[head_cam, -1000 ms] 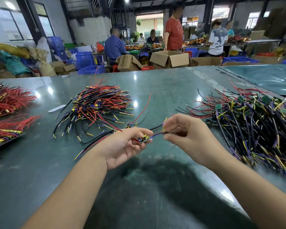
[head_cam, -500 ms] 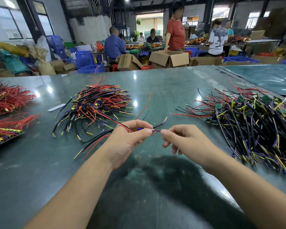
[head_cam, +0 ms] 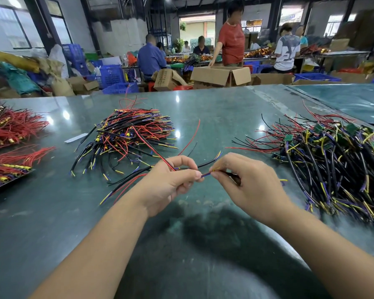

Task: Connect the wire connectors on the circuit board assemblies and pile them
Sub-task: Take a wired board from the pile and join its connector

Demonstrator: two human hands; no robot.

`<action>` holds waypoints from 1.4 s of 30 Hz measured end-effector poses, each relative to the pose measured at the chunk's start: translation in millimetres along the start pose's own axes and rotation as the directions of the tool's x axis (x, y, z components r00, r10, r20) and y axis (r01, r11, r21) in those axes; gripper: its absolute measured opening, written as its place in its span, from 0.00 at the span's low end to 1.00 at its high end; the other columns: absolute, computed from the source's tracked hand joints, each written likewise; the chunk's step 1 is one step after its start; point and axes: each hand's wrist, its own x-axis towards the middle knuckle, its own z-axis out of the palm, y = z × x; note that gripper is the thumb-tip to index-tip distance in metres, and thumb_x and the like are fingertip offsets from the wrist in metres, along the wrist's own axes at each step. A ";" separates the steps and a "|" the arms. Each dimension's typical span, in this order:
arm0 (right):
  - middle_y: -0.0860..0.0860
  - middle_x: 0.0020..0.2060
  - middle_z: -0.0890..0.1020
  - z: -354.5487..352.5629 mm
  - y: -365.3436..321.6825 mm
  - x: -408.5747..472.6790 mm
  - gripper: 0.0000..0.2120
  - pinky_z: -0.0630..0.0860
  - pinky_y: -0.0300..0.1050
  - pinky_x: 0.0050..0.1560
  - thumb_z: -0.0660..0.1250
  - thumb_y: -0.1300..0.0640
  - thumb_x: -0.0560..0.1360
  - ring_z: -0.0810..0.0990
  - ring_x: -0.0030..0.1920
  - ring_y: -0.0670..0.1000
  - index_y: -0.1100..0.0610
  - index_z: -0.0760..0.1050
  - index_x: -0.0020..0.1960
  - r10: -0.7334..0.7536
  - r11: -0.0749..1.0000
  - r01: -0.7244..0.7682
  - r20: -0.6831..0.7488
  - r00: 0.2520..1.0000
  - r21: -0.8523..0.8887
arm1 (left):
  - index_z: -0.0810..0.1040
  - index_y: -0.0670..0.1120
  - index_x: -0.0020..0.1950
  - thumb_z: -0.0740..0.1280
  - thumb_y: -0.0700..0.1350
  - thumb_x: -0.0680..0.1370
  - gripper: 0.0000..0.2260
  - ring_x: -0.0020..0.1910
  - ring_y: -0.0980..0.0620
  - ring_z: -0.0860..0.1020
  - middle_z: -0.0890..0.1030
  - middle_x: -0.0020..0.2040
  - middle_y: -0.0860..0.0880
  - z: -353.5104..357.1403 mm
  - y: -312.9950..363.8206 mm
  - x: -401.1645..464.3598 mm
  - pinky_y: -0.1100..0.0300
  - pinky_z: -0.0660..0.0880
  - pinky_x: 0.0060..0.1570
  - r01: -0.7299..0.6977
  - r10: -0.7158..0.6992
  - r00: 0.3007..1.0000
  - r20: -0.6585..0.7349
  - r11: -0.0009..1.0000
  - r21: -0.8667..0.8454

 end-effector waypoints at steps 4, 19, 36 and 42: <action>0.50 0.36 0.81 -4.6 2.4 7.2 0.11 0.74 0.48 0.32 0.61 0.59 0.78 0.77 0.33 0.56 0.57 0.80 0.41 -0.425 0.875 0.404 -0.025 0.905 -0.266 | 0.73 0.45 0.37 0.66 0.32 0.71 0.09 0.25 0.59 0.71 0.79 0.30 0.48 -4.1 3.8 -0.4 0.72 0.69 0.27 0.112 -0.103 0.993 0.064 0.981 -0.156; 0.53 0.34 0.82 -1.8 12.2 2.0 0.11 0.69 0.43 0.39 0.62 0.62 0.79 0.71 0.32 0.48 0.57 0.82 0.42 0.251 0.692 -0.399 0.318 0.914 0.601 | 0.78 0.47 0.40 0.71 0.37 0.68 0.07 0.29 0.55 0.67 0.78 0.35 0.47 -2.1 -4.8 3.5 0.68 0.65 0.30 -0.166 0.166 0.986 0.001 0.985 -0.034; 0.43 0.24 0.62 0.2 8.2 -0.1 0.20 0.56 0.35 0.26 0.65 0.44 0.75 0.59 0.27 0.44 0.58 0.74 0.33 0.223 0.786 -0.403 0.393 0.892 0.468 | 0.76 0.45 0.42 0.69 0.33 0.74 0.07 0.28 0.59 0.70 0.77 0.32 0.52 -0.6 -7.4 1.1 0.70 0.68 0.30 -0.268 0.262 0.964 0.057 0.939 0.217; 0.45 0.24 0.59 3.2 11.0 -2.2 0.25 0.54 0.41 0.27 0.62 0.39 0.74 0.57 0.28 0.45 0.59 0.64 0.31 0.224 0.890 -0.300 0.244 0.943 0.342 | 0.78 0.48 0.42 0.70 0.41 0.71 0.03 0.29 0.57 0.70 0.78 0.33 0.52 3.8 -9.4 0.7 0.67 0.70 0.32 -0.215 0.204 0.976 0.080 0.963 0.163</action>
